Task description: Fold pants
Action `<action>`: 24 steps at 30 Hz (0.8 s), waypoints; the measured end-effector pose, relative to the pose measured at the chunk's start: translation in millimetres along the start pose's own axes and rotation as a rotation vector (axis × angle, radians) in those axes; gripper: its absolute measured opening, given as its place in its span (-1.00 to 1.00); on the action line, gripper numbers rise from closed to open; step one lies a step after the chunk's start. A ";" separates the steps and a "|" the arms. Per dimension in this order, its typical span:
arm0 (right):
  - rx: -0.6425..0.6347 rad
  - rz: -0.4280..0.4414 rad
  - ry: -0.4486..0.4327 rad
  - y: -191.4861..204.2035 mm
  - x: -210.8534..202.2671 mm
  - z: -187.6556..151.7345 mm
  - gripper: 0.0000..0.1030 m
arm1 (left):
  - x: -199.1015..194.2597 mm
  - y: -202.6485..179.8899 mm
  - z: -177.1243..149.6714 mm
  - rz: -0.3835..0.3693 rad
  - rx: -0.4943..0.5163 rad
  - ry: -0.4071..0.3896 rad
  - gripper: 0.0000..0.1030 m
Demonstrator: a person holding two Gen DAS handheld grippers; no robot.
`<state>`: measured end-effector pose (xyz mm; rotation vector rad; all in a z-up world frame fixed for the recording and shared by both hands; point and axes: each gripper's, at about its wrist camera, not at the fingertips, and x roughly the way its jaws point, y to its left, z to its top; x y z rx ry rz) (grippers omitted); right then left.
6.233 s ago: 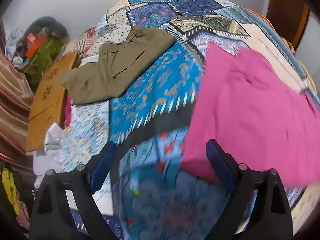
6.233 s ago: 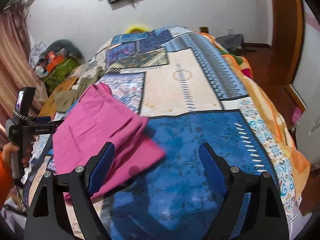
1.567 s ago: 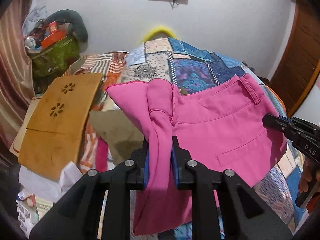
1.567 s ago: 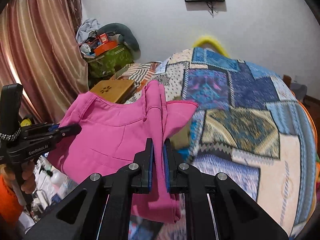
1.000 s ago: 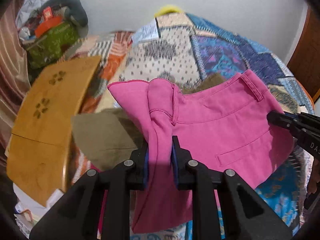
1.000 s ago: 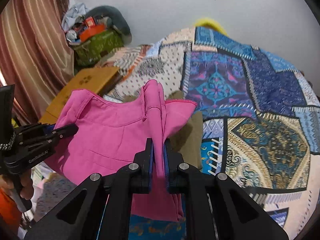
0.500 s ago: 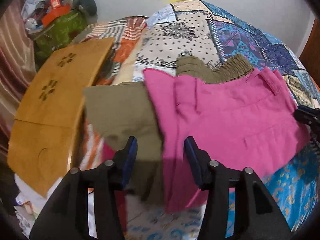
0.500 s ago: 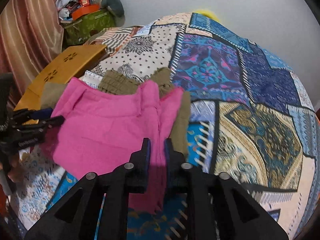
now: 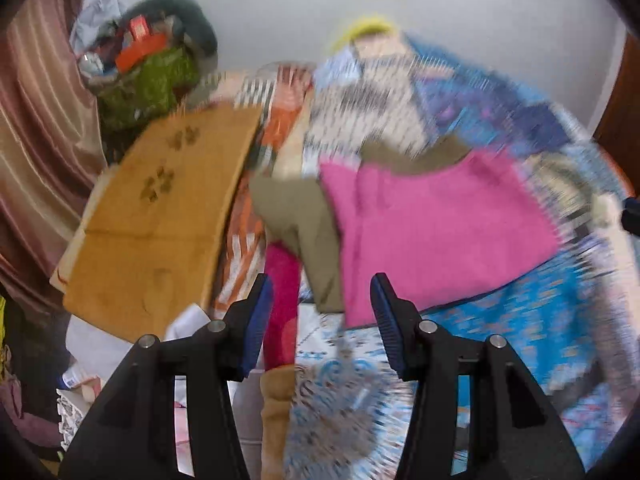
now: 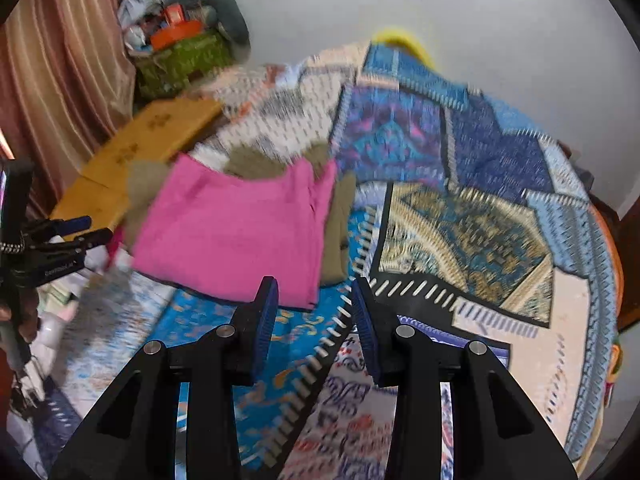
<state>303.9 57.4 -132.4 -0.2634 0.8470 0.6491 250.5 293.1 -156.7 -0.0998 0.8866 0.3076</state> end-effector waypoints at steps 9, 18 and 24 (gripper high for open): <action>-0.010 0.049 -0.319 34.7 -148.2 5.4 -0.33 | -184.3 -27.1 2.4 -0.076 -0.001 -0.323 -0.01; -0.021 0.157 -0.581 63.8 -264.3 -40.5 -0.33 | -320.6 -51.4 -55.3 -0.135 0.040 -0.603 0.00; -0.027 0.149 -0.686 79.8 -291.6 -81.3 -0.33 | -363.4 -64.0 -98.6 -0.121 0.032 -0.728 0.11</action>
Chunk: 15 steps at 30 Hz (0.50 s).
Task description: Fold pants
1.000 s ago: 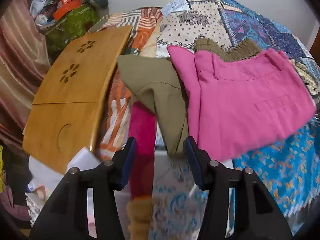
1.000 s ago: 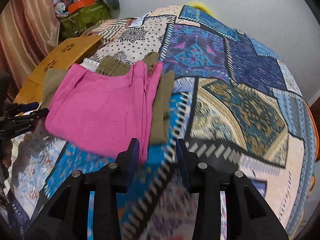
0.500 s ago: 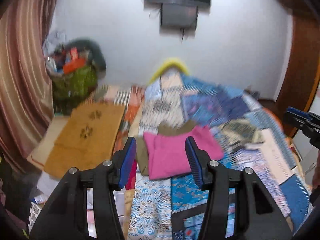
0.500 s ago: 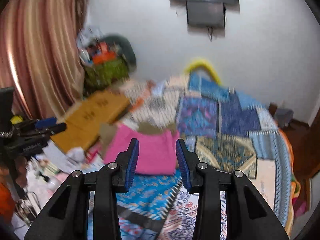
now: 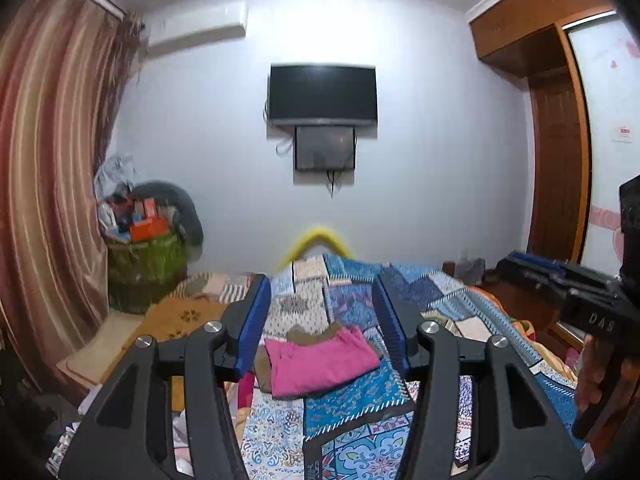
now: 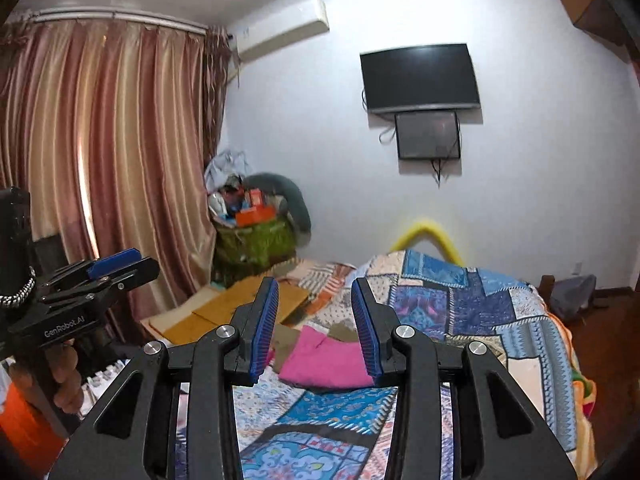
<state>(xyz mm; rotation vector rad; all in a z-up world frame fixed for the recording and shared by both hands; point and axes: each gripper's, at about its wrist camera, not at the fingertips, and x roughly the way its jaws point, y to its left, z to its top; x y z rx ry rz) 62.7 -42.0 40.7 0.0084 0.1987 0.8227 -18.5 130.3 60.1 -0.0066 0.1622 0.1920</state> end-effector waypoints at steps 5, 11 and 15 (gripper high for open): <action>0.031 0.020 -0.022 5.3 -13.3 -16.3 -0.29 | -21.9 -8.6 -11.5 0.018 0.009 -0.050 0.59; 0.017 -0.067 -0.070 10.4 -19.9 -25.8 0.60 | -30.5 -5.5 -21.1 0.022 -0.023 -0.077 1.00; 0.012 -0.099 -0.070 11.7 -24.2 -23.4 0.94 | -28.6 -4.2 -25.1 0.022 -0.026 -0.059 1.00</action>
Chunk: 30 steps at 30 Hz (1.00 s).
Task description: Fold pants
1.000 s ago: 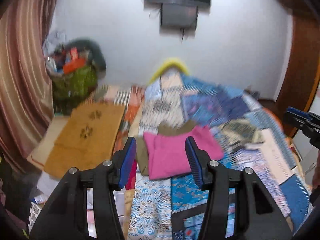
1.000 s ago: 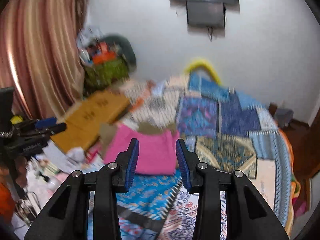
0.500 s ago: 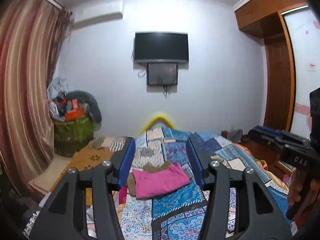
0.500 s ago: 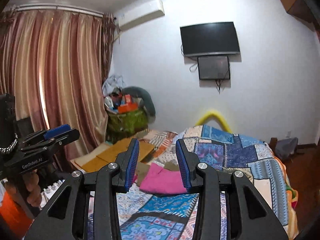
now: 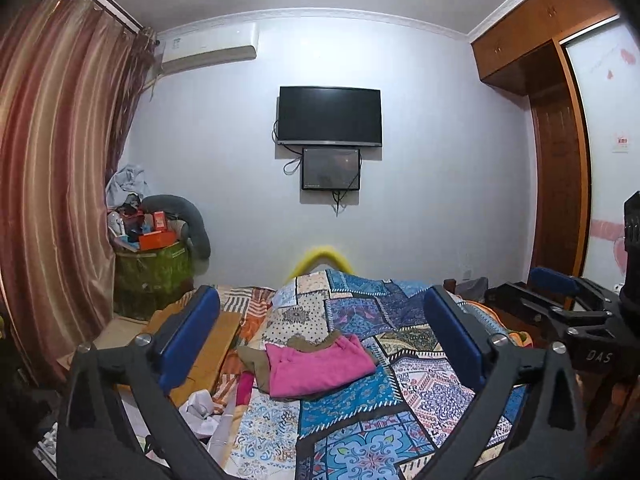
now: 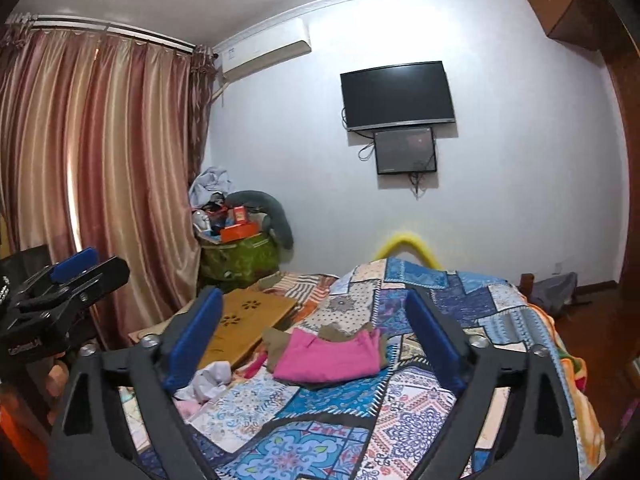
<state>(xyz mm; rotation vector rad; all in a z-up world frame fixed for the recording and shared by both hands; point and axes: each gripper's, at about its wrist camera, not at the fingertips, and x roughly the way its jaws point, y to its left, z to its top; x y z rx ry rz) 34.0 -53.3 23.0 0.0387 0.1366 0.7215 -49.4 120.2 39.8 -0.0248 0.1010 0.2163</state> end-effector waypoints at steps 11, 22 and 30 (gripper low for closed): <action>-0.041 -0.039 -0.020 7.7 -11.9 -0.2 0.99 | 1.8 5.3 -8.9 0.005 -0.043 0.040 1.00; -0.026 -0.030 0.006 6.3 -10.7 -5.3 0.99 | 7.2 10.2 -12.4 0.023 -0.066 0.067 1.00; -0.013 -0.021 0.022 5.0 -9.0 -7.0 0.99 | 11.3 10.5 -13.2 0.022 -0.068 0.079 1.00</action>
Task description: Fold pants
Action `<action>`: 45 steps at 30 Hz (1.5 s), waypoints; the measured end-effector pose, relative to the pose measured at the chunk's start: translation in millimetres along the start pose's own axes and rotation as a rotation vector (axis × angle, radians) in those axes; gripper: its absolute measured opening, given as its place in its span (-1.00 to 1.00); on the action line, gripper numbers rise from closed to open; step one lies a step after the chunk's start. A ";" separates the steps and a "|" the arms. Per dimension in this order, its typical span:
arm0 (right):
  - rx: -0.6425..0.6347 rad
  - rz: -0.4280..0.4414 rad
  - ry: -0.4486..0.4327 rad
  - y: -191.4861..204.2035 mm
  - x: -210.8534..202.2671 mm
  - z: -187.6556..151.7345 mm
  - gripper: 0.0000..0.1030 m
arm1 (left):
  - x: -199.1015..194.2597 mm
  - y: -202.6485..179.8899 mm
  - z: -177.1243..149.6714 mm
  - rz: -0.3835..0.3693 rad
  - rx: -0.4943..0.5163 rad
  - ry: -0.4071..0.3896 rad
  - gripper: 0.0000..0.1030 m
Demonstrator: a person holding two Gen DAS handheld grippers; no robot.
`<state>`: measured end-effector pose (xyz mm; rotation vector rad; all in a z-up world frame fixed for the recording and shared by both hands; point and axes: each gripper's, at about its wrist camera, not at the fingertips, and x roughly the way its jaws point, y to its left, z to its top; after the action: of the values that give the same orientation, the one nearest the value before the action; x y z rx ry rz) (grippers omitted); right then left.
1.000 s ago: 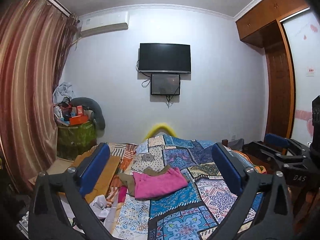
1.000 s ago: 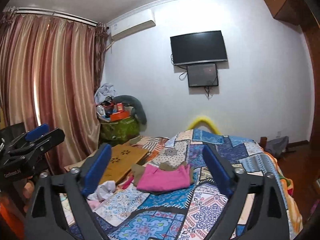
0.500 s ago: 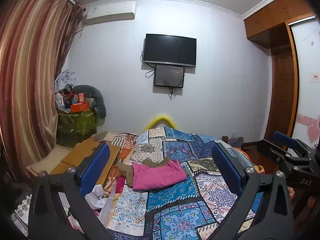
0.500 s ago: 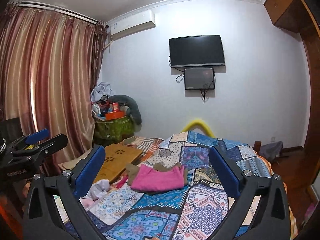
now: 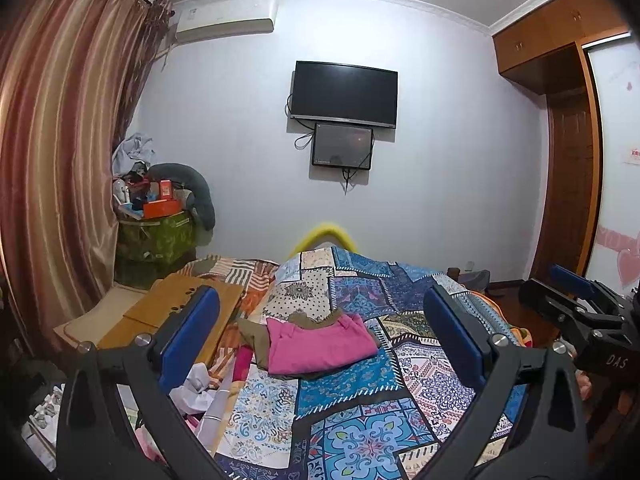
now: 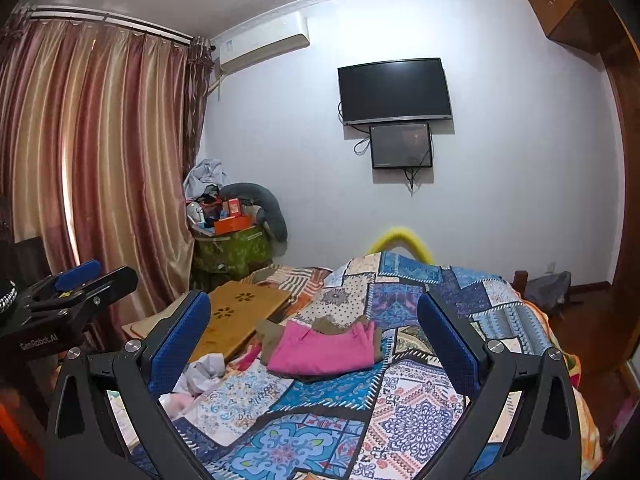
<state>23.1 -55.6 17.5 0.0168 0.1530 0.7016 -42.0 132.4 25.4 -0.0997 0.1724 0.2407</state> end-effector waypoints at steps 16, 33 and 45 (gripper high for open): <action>0.011 -0.003 0.018 -0.2 0.4 0.0 0.99 | 5.0 -0.3 -3.7 -0.005 0.014 0.008 1.00; 0.020 -0.008 0.020 -1.2 -0.1 0.8 0.99 | 9.3 -3.3 -3.4 -0.040 0.029 0.019 1.00; 0.025 -0.012 0.021 -0.5 0.9 1.8 0.99 | 9.1 -1.8 -4.0 -0.063 0.039 0.024 1.00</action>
<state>24.4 -55.3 19.1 0.0321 0.1822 0.6884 -33.5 132.3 20.0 -0.0695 0.1970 0.1730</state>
